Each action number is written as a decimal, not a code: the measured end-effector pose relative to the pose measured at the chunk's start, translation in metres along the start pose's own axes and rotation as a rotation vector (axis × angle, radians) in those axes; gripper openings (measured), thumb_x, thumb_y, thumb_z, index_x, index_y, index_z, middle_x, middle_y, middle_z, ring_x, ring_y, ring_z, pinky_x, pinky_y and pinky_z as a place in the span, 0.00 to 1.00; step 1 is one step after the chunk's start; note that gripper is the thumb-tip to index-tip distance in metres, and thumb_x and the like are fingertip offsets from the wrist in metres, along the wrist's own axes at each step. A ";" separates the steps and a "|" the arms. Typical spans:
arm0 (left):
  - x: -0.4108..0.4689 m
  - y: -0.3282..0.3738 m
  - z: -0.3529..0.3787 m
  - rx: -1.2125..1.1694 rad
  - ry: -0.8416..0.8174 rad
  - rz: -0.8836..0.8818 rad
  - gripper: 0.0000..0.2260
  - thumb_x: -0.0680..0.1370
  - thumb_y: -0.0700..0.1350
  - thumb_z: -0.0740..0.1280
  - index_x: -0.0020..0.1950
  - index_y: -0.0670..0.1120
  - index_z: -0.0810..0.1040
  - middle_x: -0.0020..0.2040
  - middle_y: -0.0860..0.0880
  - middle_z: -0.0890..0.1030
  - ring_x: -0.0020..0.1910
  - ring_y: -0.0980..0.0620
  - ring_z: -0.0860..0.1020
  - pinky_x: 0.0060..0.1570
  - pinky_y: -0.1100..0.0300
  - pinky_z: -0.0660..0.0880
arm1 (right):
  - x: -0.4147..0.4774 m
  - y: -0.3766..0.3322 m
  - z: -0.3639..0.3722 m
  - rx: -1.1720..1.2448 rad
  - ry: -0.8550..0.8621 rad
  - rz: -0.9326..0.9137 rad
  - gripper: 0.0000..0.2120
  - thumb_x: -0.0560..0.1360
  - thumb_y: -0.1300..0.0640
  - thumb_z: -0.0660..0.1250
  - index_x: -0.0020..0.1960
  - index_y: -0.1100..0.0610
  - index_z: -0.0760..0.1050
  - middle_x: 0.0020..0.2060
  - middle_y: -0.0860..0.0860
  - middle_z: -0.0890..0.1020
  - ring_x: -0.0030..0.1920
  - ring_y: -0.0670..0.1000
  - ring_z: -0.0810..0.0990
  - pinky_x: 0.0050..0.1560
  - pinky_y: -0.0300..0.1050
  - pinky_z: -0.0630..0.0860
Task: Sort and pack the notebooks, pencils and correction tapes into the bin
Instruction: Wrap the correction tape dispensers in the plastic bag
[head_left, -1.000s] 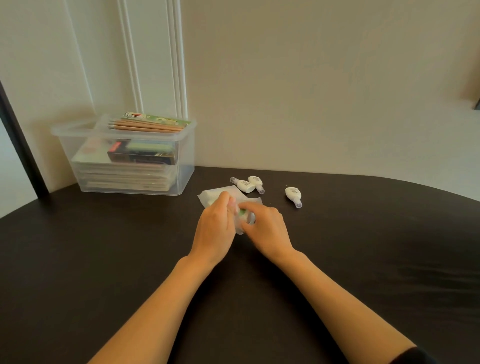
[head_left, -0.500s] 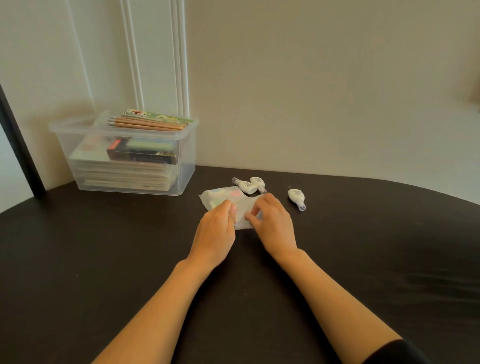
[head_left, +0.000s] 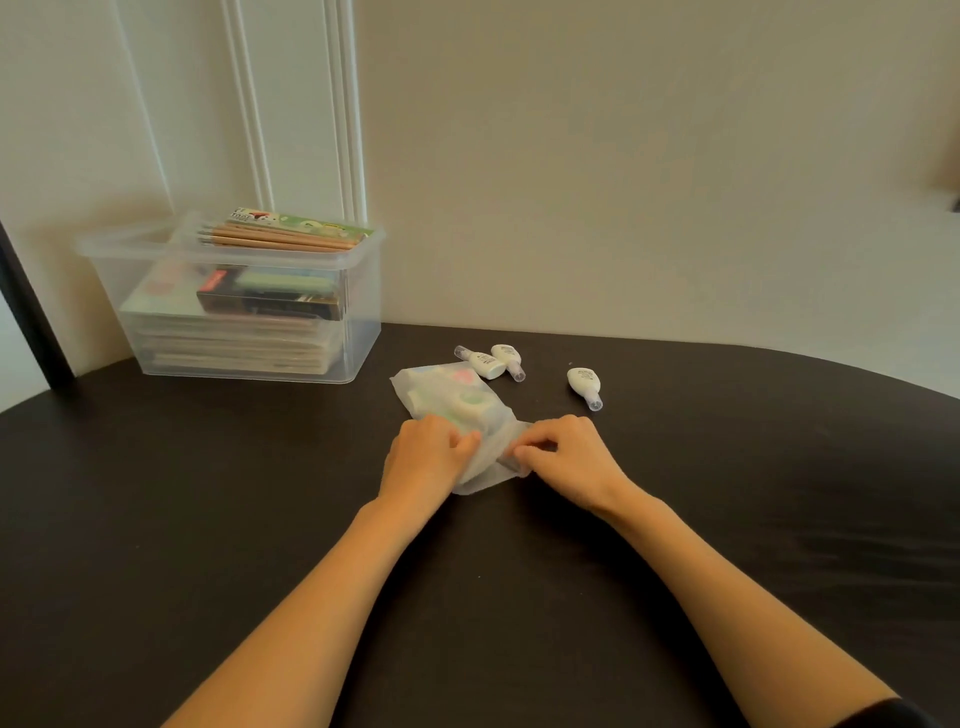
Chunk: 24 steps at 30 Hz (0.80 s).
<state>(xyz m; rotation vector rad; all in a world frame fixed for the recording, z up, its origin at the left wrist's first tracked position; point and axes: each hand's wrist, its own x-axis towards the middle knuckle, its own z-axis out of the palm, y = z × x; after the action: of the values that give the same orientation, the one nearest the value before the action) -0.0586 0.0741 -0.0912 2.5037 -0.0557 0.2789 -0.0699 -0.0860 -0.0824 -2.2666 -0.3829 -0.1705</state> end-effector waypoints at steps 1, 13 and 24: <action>0.002 0.000 -0.001 0.060 0.012 -0.041 0.21 0.76 0.54 0.63 0.28 0.44 0.68 0.28 0.45 0.68 0.32 0.43 0.71 0.31 0.57 0.64 | -0.003 -0.001 -0.004 0.109 -0.045 0.017 0.11 0.71 0.66 0.62 0.34 0.65 0.80 0.32 0.59 0.81 0.30 0.50 0.74 0.37 0.39 0.71; 0.017 -0.002 -0.001 0.197 -0.004 -0.233 0.20 0.75 0.59 0.64 0.53 0.42 0.73 0.51 0.44 0.78 0.52 0.45 0.76 0.48 0.55 0.69 | 0.042 0.003 0.020 -0.146 0.054 0.352 0.28 0.63 0.31 0.67 0.30 0.54 0.61 0.31 0.49 0.69 0.38 0.49 0.67 0.34 0.41 0.62; 0.021 -0.001 -0.010 0.178 -0.079 -0.195 0.08 0.77 0.42 0.60 0.52 0.42 0.74 0.46 0.45 0.74 0.46 0.45 0.73 0.48 0.55 0.69 | 0.060 -0.007 0.033 -0.277 -0.078 0.242 0.15 0.77 0.52 0.60 0.34 0.59 0.68 0.32 0.53 0.72 0.37 0.54 0.71 0.32 0.42 0.63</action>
<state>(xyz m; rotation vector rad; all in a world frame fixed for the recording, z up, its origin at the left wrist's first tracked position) -0.0399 0.0811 -0.0795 2.6718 0.1879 0.1081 -0.0153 -0.0439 -0.0849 -2.5756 -0.1274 -0.0100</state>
